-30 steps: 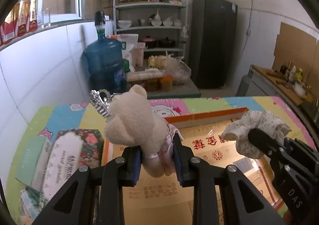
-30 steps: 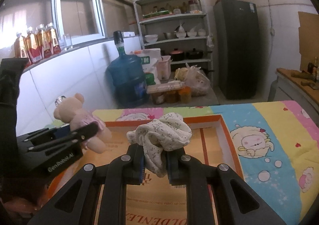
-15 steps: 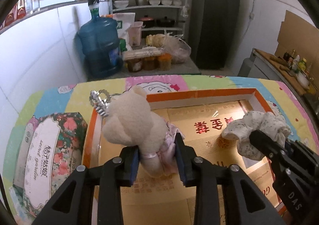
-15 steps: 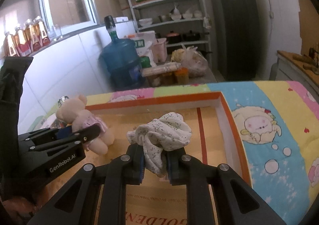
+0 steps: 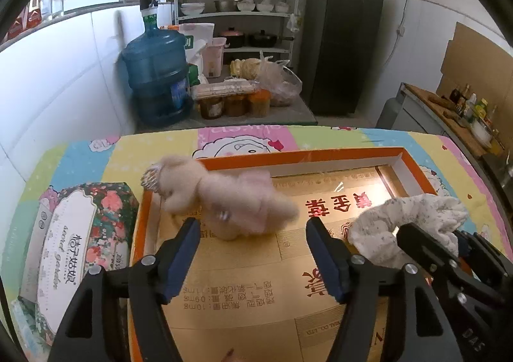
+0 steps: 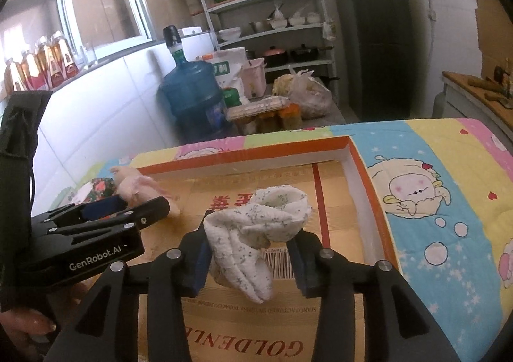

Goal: Organize soft objects
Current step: 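Open both tools to drop the bear and cloth into the tray, then grasp the bagged green ball with the left tool while the right tool grasps a snack packet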

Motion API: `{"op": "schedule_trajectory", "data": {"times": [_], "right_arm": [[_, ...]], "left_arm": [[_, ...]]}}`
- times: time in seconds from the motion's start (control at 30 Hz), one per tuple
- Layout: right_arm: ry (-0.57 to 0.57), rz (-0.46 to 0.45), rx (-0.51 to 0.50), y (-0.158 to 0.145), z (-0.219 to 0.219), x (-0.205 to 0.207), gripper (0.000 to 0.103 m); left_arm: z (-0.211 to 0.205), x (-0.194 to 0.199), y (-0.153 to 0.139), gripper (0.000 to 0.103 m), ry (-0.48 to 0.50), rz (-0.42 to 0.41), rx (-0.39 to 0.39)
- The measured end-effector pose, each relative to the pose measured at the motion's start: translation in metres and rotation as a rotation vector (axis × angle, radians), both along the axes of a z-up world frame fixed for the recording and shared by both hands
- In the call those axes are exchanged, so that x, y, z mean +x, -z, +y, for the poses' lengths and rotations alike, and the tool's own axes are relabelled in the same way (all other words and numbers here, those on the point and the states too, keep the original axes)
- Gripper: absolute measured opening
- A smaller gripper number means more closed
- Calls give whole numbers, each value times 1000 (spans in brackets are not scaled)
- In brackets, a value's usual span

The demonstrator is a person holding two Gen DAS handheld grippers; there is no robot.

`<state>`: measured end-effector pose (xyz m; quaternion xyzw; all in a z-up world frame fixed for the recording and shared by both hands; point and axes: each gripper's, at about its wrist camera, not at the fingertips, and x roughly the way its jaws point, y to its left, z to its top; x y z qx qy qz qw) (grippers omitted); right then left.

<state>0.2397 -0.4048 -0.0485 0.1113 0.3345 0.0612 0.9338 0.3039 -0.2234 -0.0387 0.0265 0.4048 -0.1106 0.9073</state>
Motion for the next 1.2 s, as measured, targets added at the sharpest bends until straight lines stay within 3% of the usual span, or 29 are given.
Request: {"op": "schedule_trajectory", "data": {"times": [0.1, 0.2, 0.27, 0.33, 0.47, 0.63, 0.8, 0.93, 1.2], "right_arm": [[0, -37, 18, -9, -2, -13, 56], [9, -94, 34, -24, -5, -32, 62], [24, -138, 43, -35, -7, -47, 68], [55, -175, 40, -45, -8, -62, 69], [117, -221, 26, -60, -4, -86, 69], [194, -291, 43, -74, 20, -106, 70], [219, -288, 33, -84, 63, -106, 70], [217, -256, 15, -84, 99, -107, 71], [168, -228, -6, -80, 150, -119, 71]], "left_arm": [[2, -8, -10, 72, 6, -24, -8], [6, -31, -36, 73, 38, -108, -37], [11, -49, -51, 80, 56, -164, -56], [21, -75, -68, 85, 75, -241, -82], [45, -136, -94, 87, 134, -372, -120], [77, -214, -109, 96, 224, -570, -104], [97, -258, -95, 97, 271, -554, -12], [123, -278, -88, 97, 245, -575, 39], [181, -281, -87, 97, 134, -557, -17]]}}
